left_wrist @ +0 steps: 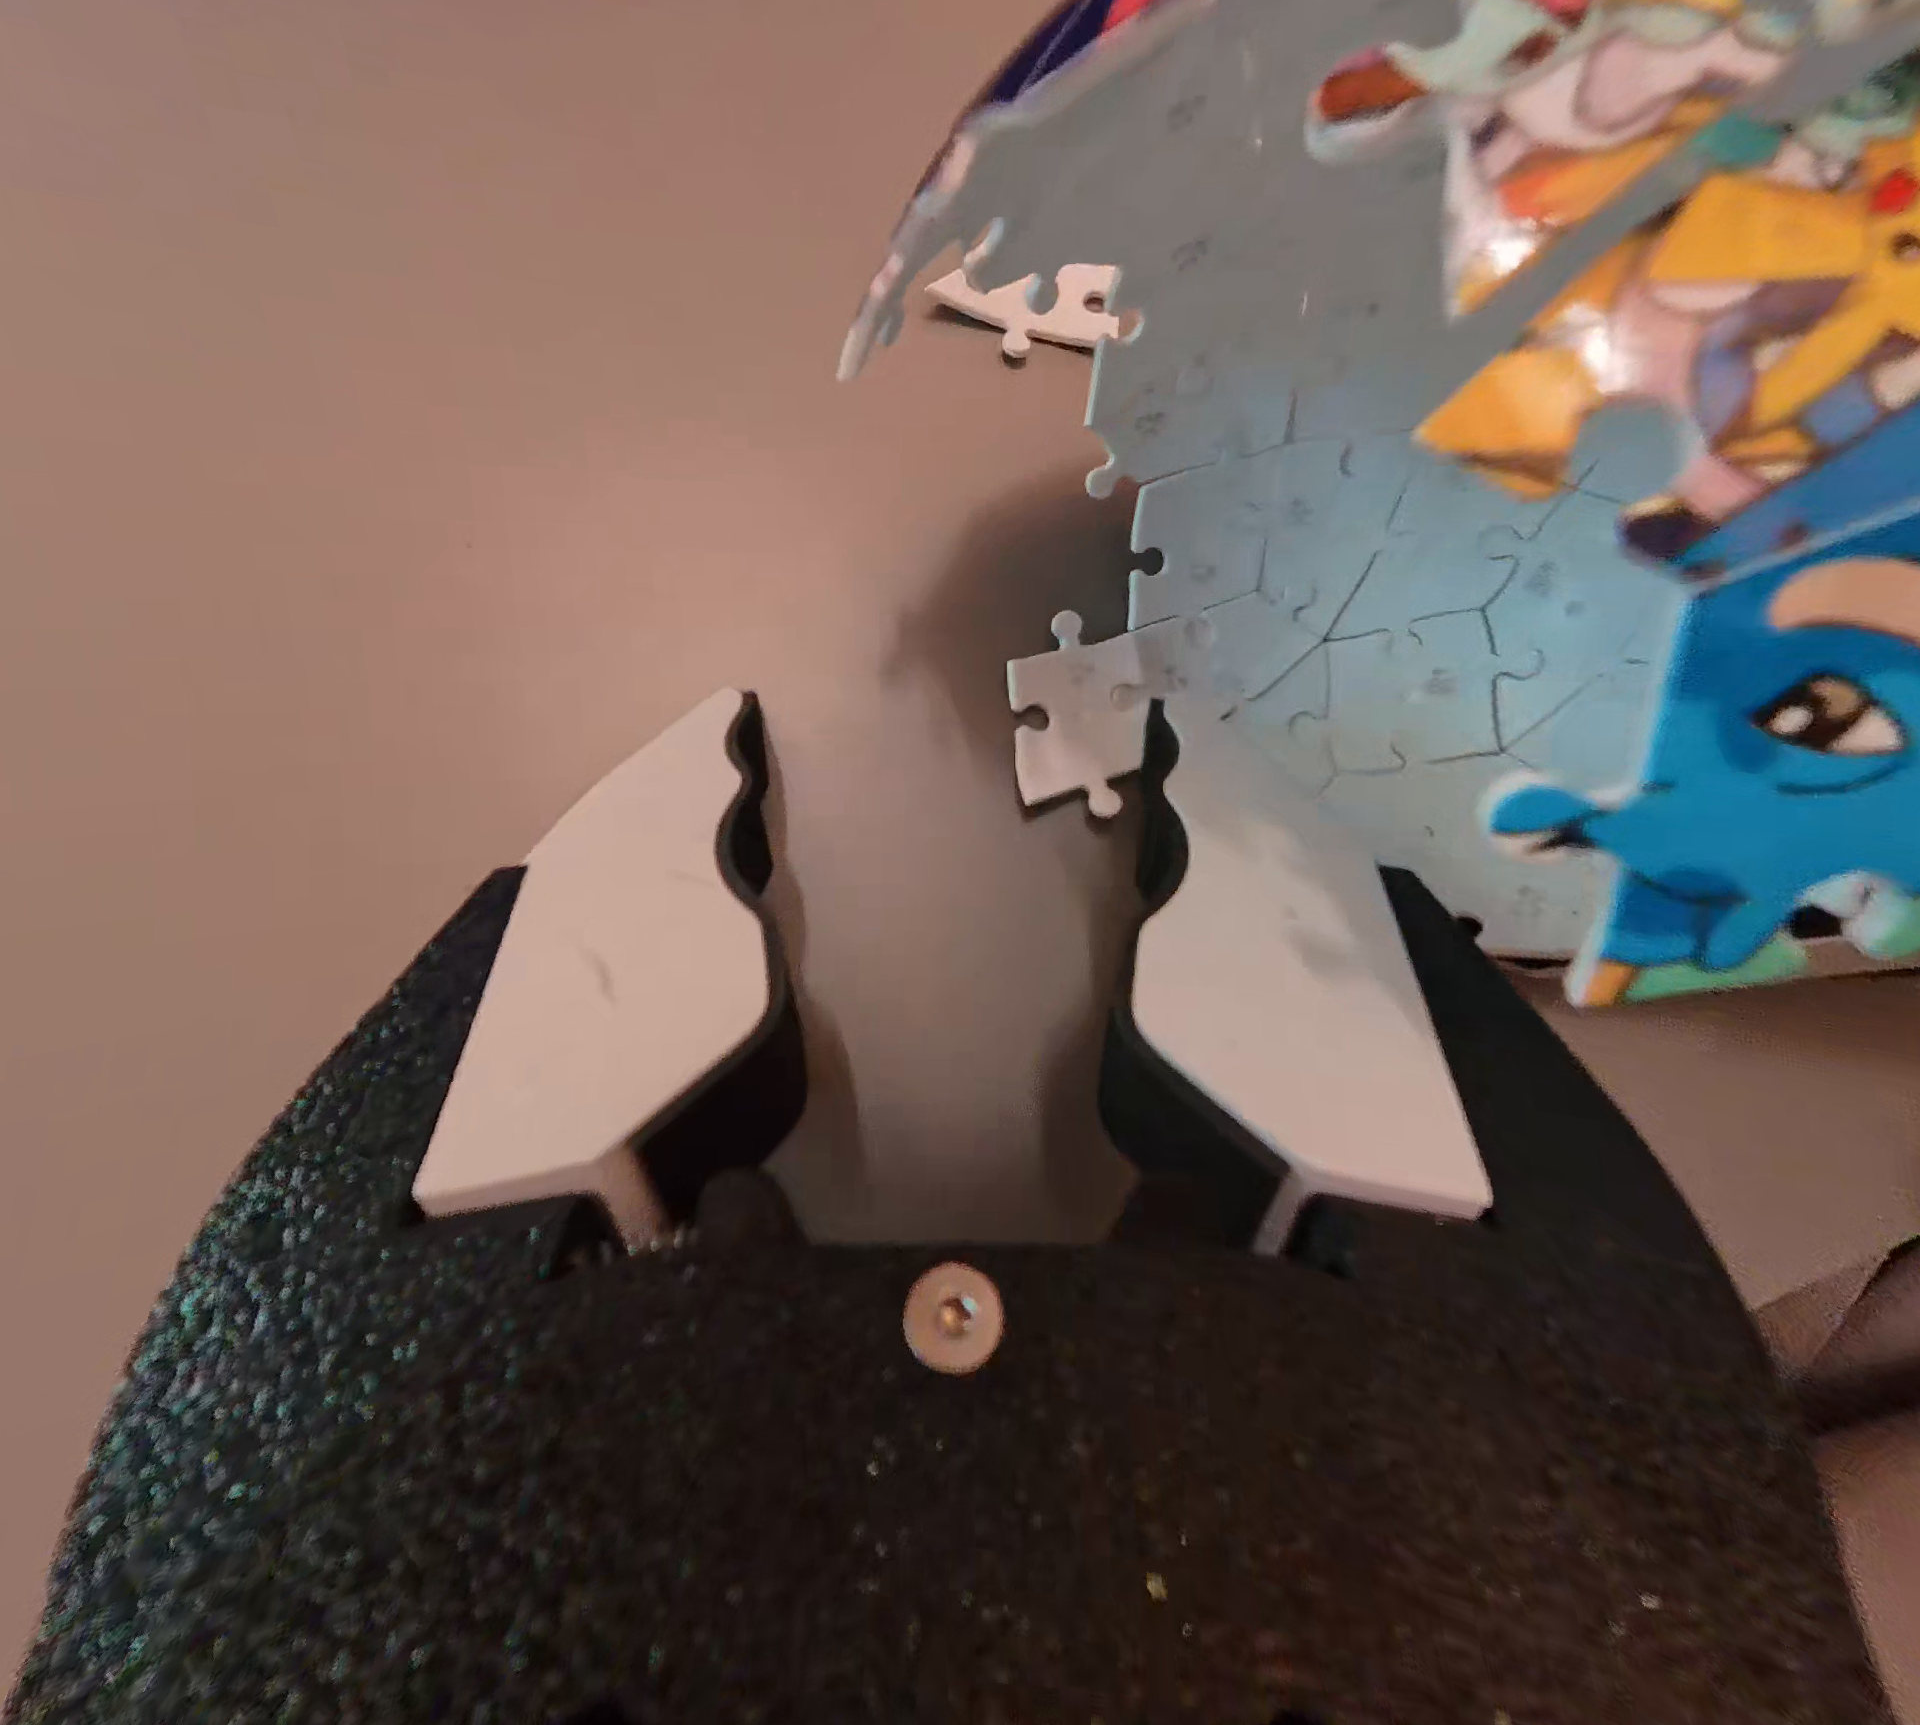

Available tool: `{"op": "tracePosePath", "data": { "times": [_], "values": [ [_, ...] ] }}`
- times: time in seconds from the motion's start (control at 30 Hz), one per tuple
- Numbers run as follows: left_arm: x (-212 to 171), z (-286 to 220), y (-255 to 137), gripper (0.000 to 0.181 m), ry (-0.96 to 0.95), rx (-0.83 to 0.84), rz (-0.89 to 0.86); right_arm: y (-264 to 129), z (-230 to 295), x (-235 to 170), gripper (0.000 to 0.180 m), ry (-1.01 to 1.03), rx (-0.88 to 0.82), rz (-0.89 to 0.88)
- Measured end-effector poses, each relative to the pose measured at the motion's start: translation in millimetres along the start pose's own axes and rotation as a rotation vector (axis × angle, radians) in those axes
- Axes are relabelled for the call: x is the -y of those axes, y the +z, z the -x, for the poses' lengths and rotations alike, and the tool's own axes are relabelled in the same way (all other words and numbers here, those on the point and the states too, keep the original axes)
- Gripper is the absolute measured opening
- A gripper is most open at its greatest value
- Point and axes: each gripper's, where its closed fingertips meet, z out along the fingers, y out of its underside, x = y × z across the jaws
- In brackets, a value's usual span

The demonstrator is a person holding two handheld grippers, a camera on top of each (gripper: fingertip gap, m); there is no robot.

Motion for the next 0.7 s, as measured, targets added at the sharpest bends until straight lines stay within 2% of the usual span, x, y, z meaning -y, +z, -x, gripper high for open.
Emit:
{"op": "tracePosePath", "data": {
  "times": [0.27, 0.57, 0.7],
  "values": [
    [-3.2, 1.6, 3.9, 0.065, 0.077, 0.07, 0.03, -0.2, -0.9, -0.1, 0.142, -0.001, -0.003, 0.004],
    [-1.8, -3.4, 4.4, 0.07, 0.143, 0.094, 0.043, 0.6, -0.3, 3.5, 0.142, 0.024, 0.001, -0.013],
    [1.0, -1.4, 3.9, 0.074, 0.032, 0.032, 0.002, 0.4, -0.7, 1.3, 0.142, 0.024, 0.002, -0.005]
  ]
}}
